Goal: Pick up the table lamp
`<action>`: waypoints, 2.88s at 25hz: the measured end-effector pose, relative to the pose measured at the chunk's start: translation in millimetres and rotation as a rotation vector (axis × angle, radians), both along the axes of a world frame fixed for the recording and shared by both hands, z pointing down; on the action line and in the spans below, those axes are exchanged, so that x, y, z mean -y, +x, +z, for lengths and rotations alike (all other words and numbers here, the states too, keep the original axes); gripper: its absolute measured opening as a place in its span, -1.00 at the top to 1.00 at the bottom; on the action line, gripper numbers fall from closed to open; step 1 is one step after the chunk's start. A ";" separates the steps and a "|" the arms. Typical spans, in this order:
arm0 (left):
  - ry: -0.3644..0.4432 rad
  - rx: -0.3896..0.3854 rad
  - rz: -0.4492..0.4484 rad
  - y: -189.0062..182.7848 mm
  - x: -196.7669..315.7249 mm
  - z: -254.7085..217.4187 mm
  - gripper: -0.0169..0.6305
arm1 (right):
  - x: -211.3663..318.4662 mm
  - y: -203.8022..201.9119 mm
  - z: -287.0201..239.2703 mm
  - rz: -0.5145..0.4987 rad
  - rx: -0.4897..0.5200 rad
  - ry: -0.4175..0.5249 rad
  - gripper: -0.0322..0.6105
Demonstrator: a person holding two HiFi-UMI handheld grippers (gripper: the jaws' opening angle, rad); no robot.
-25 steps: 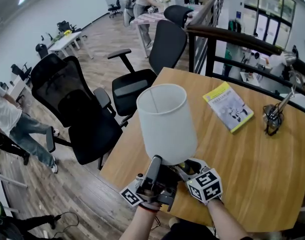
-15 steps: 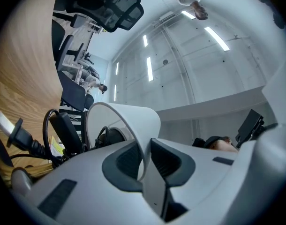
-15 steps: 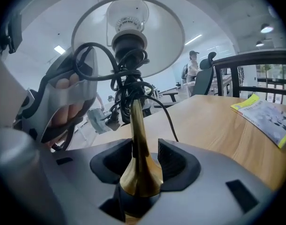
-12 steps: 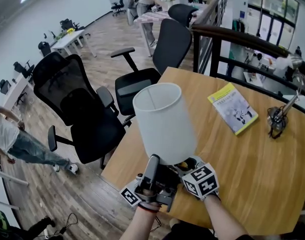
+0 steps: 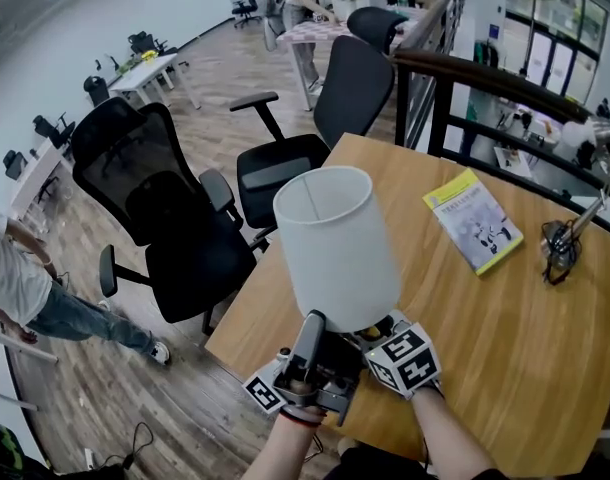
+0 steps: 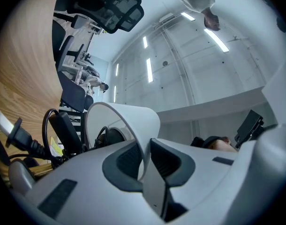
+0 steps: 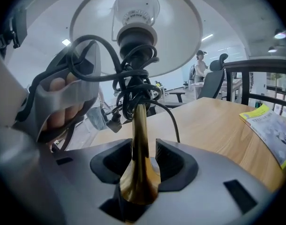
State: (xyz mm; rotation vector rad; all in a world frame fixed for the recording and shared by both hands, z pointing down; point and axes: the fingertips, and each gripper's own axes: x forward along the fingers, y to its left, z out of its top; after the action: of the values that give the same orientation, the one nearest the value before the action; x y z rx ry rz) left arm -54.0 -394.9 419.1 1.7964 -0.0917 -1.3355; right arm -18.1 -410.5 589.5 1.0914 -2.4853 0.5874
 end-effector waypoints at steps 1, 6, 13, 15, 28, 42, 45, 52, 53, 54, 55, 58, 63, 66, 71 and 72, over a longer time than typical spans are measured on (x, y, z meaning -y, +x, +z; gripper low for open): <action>-0.002 0.001 0.000 0.4 -0.4 0.2 0.77 | 0.5 -1.0 0.5 -0.004 -0.001 -0.002 0.41; -0.005 -0.002 -0.013 -3.3 0.0 0.4 0.77 | -1.4 -4.7 2.1 -0.023 -0.009 0.012 0.42; -0.001 0.004 -0.010 -1.3 -3.3 1.3 0.77 | -2.7 -5.5 -2.3 -0.011 -0.014 0.078 0.52; 0.005 0.010 -0.003 0.9 -6.1 1.2 0.77 | -3.8 -4.1 -2.3 0.006 -0.013 0.096 0.52; 0.044 0.039 0.054 14.9 -25.0 -5.6 0.78 | -15.5 5.3 -8.5 0.036 0.001 0.147 0.53; 0.204 0.106 0.099 43.3 -40.6 -59.1 0.78 | -15.6 28.4 -60.3 0.080 0.020 0.216 0.53; 0.219 0.114 0.106 47.0 -44.2 -66.5 0.78 | -16.4 32.2 -71.6 0.089 0.021 0.234 0.53; 0.247 0.104 0.111 48.3 -54.0 -83.6 0.78 | -21.7 35.4 -90.2 0.102 0.022 0.258 0.53; 0.249 0.102 0.111 47.8 -55.4 -85.1 0.78 | -22.8 35.3 -92.2 0.105 0.023 0.260 0.53; 0.253 0.101 0.112 47.6 -56.9 -87.1 0.78 | -23.9 35.4 -94.3 0.107 0.024 0.262 0.53; 0.257 0.099 0.114 47.7 -58.5 -89.6 0.78 | -25.0 35.8 -96.8 0.110 0.024 0.266 0.53; 0.271 0.096 0.125 49.5 -63.8 -98.2 0.78 | -27.2 38.4 -105.2 0.119 0.019 0.284 0.53; 0.296 0.092 0.138 51.1 -71.2 -110.8 0.78 | -31.1 39.8 -120.9 0.127 0.025 0.304 0.53; 0.311 0.091 0.142 50.9 -75.1 -118.6 0.78 | -33.6 39.1 -128.5 0.128 0.028 0.311 0.53; 0.334 0.094 0.147 52.4 -79.7 -128.7 0.78 | -35.8 40.6 -139.3 0.135 0.032 0.325 0.53; 0.339 0.096 0.146 51.9 -80.9 -130.2 0.78 | -36.7 40.3 -141.2 0.135 0.033 0.327 0.53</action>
State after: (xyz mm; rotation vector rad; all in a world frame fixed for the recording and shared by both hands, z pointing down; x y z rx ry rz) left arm -2.1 -314.0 288.9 2.1057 0.2228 -1.2139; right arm 22.2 -373.8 448.3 1.3872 -2.6127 0.2385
